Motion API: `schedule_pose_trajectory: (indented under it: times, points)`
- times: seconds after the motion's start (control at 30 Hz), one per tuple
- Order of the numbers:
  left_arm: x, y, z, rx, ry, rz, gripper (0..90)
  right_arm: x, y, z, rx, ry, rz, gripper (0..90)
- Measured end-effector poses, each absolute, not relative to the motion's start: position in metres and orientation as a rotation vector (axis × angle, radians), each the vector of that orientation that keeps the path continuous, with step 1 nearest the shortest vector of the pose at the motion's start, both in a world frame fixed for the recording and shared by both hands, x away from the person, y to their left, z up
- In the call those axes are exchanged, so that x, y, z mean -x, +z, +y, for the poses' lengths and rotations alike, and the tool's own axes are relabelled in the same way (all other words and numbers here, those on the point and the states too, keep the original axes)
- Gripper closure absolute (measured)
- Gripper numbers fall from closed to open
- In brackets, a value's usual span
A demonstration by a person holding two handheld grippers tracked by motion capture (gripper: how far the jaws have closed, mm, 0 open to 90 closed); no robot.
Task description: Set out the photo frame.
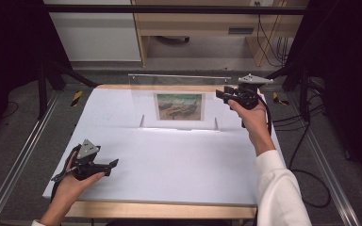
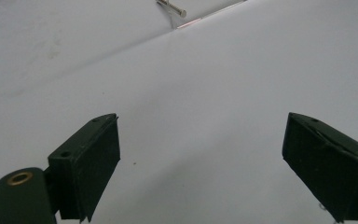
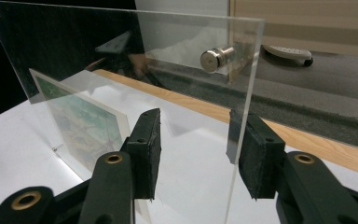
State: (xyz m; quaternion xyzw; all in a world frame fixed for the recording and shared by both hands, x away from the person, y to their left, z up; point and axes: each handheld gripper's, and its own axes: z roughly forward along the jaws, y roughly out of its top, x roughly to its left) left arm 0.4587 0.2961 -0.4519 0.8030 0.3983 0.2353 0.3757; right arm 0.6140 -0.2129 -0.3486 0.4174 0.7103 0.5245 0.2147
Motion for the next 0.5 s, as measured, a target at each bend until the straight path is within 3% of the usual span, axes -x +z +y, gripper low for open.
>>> schedule_pose_trajectory:
  times: [0.27, 0.5]
  points:
    - [-0.458, -0.452, 0.295, -2.063, 0.599, 1.013, 11.0, -0.617, -0.35, -0.209, -1.19, 1.438, 1.97, 44.9]
    - [-0.457, -0.455, 0.296, -2.07, 0.607, 1.024, 10.8, -0.604, -0.354, -0.214, -1.205, 1.329, 1.906, 24.6]
